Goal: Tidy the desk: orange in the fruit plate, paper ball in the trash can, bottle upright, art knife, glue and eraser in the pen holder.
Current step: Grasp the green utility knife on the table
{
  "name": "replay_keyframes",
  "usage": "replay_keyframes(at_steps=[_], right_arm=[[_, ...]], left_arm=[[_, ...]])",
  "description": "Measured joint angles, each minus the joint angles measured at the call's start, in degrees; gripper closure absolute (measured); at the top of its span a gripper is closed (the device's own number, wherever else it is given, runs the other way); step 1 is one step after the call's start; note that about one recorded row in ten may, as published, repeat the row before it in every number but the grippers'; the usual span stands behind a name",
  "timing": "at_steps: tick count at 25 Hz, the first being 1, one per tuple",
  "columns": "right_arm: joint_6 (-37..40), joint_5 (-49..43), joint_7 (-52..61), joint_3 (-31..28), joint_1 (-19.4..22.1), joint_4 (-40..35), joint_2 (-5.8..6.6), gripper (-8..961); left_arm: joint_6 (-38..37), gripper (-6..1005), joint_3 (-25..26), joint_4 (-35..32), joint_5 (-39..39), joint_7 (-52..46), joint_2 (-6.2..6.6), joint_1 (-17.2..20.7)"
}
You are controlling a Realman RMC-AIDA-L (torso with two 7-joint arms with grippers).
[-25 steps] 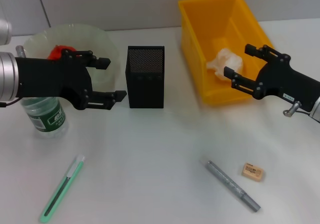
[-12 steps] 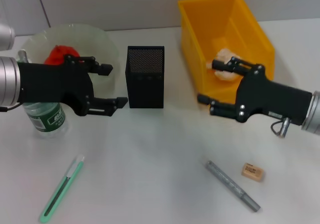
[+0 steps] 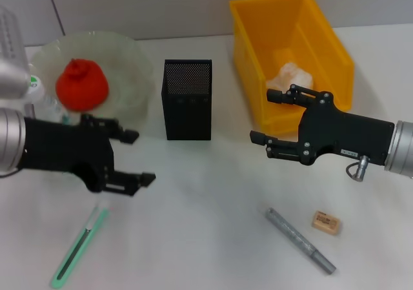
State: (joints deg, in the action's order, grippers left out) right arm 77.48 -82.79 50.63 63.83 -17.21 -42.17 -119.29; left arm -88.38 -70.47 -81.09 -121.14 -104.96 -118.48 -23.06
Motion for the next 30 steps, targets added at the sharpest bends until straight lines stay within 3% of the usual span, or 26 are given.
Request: replay_keyframes(at_steps=[7,22,30], right_arm=[[-0.84,0.00,0.00,0.24,-0.83,0.30,0.02,185],[-2.53,0.00,-0.38,0.14,-1.91,0.40,0.05,185],[-3.79,0.00,-0.51,0.29,-2.33,0.46,0.11,185]], left_arm=[[-2.49,208,-4.03,0.09,-2.91,-5.08,0.04,0.88],[2.28,208,-4.84,0.34,-7.45,-16.75,-0.09,2.02],[0.66,210,-8.25,-1.69,-9.74,-24.44,-0.05,2.12]])
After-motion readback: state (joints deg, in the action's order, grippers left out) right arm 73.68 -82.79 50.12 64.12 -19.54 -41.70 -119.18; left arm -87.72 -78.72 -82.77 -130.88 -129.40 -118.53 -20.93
